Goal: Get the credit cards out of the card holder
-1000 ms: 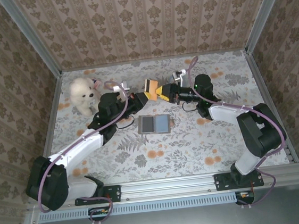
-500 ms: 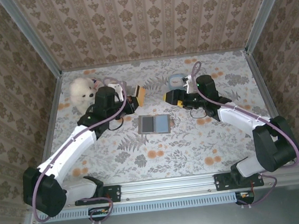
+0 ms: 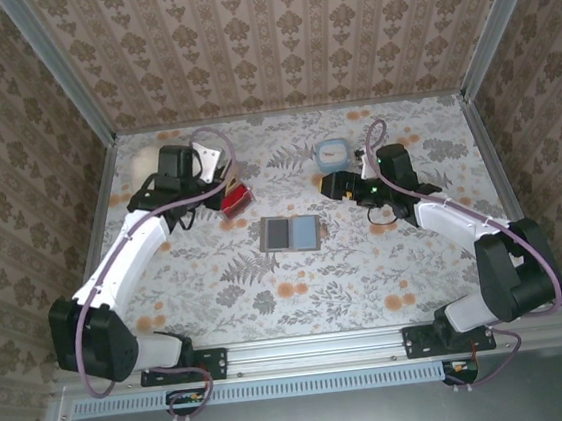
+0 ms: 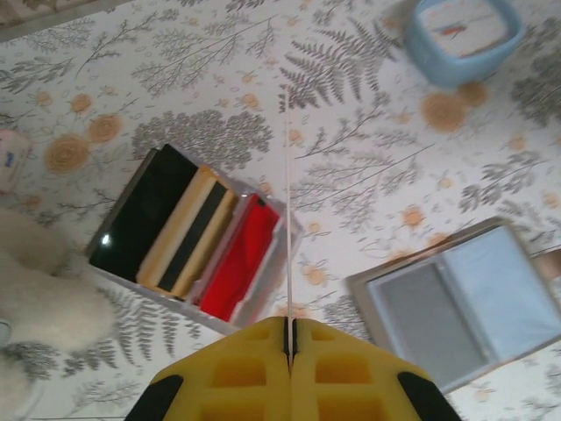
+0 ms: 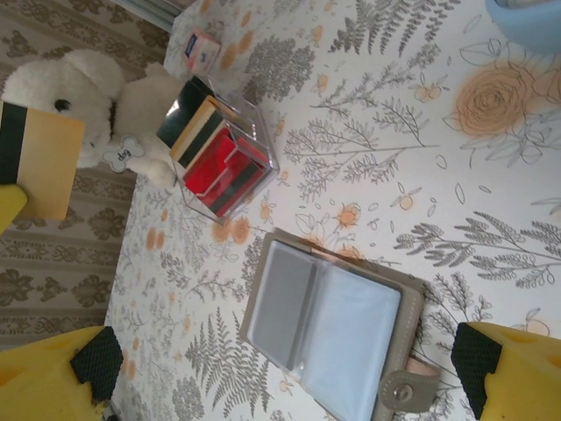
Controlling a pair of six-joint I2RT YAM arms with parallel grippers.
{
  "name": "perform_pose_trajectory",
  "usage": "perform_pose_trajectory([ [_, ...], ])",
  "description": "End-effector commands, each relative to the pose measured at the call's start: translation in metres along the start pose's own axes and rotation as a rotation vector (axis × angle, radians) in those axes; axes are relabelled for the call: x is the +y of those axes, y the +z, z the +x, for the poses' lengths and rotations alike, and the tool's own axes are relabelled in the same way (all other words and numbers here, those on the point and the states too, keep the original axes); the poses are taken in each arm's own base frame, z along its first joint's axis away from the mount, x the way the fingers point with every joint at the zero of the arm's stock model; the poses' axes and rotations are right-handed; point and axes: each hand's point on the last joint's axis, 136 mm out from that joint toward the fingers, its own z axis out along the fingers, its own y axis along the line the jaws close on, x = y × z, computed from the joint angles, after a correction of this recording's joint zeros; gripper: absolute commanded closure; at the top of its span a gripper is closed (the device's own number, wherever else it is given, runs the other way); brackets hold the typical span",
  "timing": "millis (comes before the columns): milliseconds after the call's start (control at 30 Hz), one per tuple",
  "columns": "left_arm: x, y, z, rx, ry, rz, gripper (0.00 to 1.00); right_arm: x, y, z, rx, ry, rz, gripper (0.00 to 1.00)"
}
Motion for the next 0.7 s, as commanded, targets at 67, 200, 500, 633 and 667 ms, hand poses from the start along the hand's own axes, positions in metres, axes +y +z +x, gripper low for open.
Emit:
perform_pose_trajectory([
  [67,0.006,0.005,-0.007,0.001,0.177,0.095,1.0,-0.008,0.004,0.005,0.029,-0.022,-0.001,0.0],
  [200,0.019,0.019,-0.002,0.039,0.274,0.088,1.0,-0.012,0.0,0.003,0.022,-0.014,0.01,0.0],
  [500,0.042,0.064,0.013,0.153,0.33,0.06,1.0,-0.01,-0.007,0.001,0.004,-0.017,0.011,0.0],
  [633,0.049,0.074,0.012,0.171,0.35,0.046,1.0,-0.012,-0.004,0.002,0.011,0.004,0.007,0.0],
  [667,0.051,0.076,0.013,0.176,0.354,0.042,1.0,-0.012,-0.003,0.003,0.015,0.01,0.004,0.0],
])
